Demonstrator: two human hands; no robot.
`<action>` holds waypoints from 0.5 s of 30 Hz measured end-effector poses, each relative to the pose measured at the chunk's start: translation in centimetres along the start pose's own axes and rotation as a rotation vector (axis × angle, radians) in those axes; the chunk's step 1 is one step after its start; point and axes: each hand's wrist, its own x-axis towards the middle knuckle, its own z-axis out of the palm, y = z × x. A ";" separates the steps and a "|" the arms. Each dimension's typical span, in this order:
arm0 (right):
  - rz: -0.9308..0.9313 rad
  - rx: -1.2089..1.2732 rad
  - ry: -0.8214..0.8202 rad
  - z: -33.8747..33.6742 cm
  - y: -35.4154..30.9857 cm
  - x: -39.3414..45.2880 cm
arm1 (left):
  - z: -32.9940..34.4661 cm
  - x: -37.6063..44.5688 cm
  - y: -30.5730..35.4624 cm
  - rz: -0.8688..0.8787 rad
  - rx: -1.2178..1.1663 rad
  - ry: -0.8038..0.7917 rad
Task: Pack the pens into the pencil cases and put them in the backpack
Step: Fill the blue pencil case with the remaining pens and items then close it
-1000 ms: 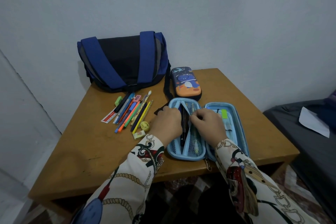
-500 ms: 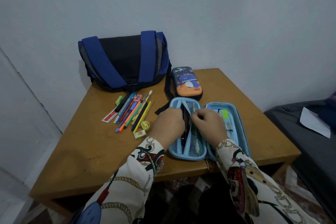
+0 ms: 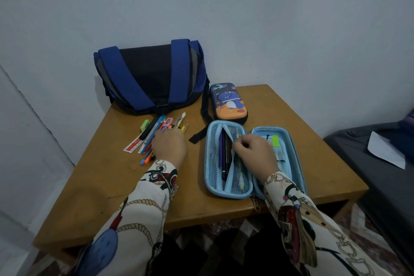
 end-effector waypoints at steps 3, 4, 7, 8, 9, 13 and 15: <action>0.002 0.004 -0.004 -0.1 0.0 0.1 | 0.0 0.1 0.2 0.012 -0.005 -0.001; 0.003 0.005 -0.006 -0.1 0.0 0.1 | 0.0 0.1 0.2 0.031 -0.011 0.006; -0.001 -0.002 -0.006 0.0 0.0 0.0 | 0.1 0.1 0.4 0.117 -0.042 0.037; -0.001 -0.005 -0.005 0.0 -0.1 0.0 | 0.2 0.2 0.4 0.134 -0.063 0.038; -0.001 -0.005 -0.004 0.0 -0.1 0.0 | 0.2 0.2 0.5 0.137 -0.082 0.028; -0.008 -0.006 -0.003 -0.1 -0.2 0.0 | 0.2 0.7 0.7 0.134 -0.129 -0.044; -0.010 -0.002 -0.005 -0.1 -0.1 0.0 | 0.1 0.9 0.6 0.151 -0.132 -0.042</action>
